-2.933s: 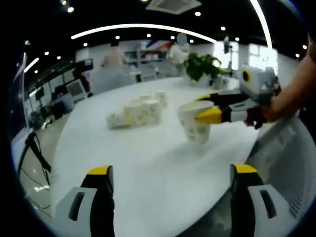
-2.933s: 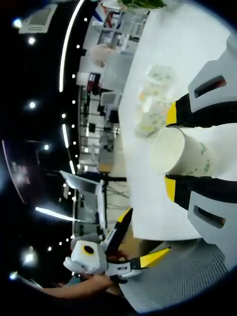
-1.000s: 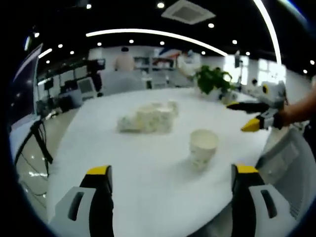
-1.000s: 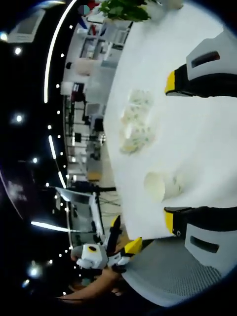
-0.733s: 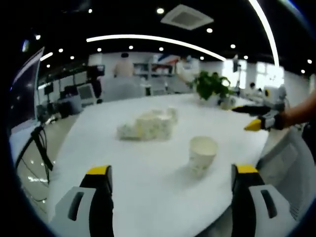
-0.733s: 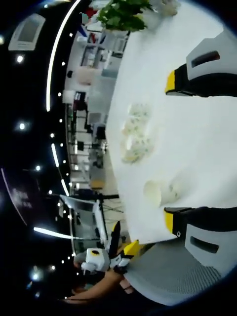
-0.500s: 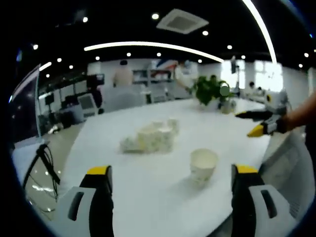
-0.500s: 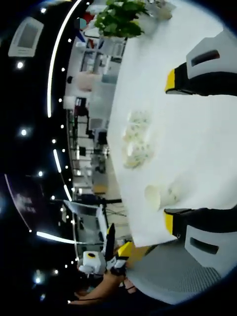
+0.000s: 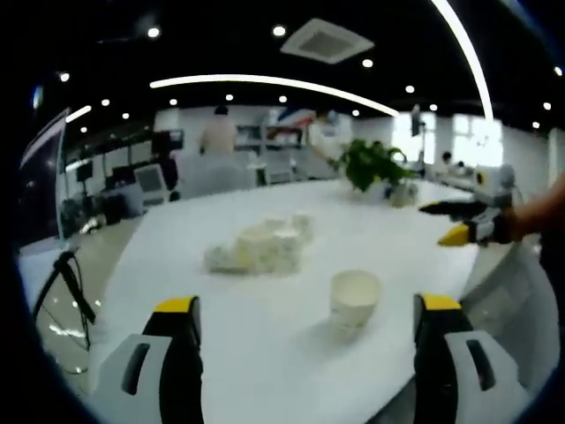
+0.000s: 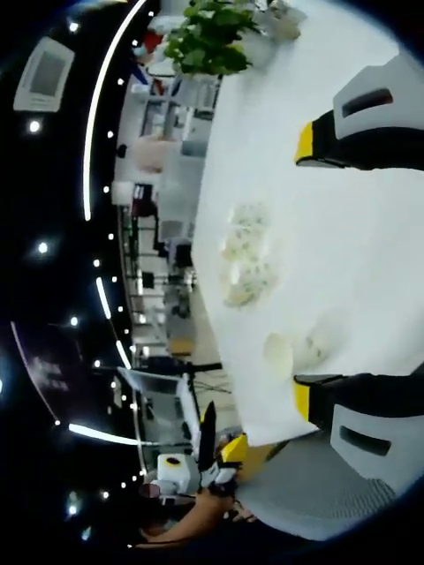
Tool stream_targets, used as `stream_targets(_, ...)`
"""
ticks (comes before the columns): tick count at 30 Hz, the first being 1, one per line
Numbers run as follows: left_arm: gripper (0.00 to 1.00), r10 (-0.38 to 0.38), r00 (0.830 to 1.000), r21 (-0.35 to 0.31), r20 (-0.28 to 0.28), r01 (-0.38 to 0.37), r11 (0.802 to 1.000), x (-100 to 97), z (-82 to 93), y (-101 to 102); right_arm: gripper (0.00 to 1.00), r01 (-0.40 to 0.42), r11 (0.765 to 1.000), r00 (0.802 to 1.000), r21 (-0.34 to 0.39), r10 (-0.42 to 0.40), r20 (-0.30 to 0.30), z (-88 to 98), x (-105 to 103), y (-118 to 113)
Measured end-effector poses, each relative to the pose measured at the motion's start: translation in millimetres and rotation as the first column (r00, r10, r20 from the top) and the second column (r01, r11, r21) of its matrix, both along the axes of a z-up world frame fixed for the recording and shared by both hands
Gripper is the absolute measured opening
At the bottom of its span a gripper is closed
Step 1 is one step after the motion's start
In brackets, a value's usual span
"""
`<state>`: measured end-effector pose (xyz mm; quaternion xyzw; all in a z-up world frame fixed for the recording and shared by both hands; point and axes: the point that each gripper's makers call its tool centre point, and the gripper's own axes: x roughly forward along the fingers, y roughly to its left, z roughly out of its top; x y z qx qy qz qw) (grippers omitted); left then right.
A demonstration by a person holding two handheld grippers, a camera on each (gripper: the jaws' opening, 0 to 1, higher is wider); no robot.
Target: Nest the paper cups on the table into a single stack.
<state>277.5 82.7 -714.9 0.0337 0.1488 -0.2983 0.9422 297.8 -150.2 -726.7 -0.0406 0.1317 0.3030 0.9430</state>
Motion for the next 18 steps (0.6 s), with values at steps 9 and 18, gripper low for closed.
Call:
stream_targets(9, 0.99, -0.076, 0.997, 0.036, 0.011, 0.075, 0.997, -9.0, -5.1, -12, 0.96, 0.015, 1.000, 1.000, 0.002, -0.015, 0.014, 2.4, 1, 3)
stream_targets(18, 0.99, -0.079, 0.997, 0.021, 0.002, 0.079, 0.997, -10.1, -5.6, -13, 0.96, 0.040, 0.999, 0.999, 0.006, -0.040, 0.022, 3.6, 2, -1)
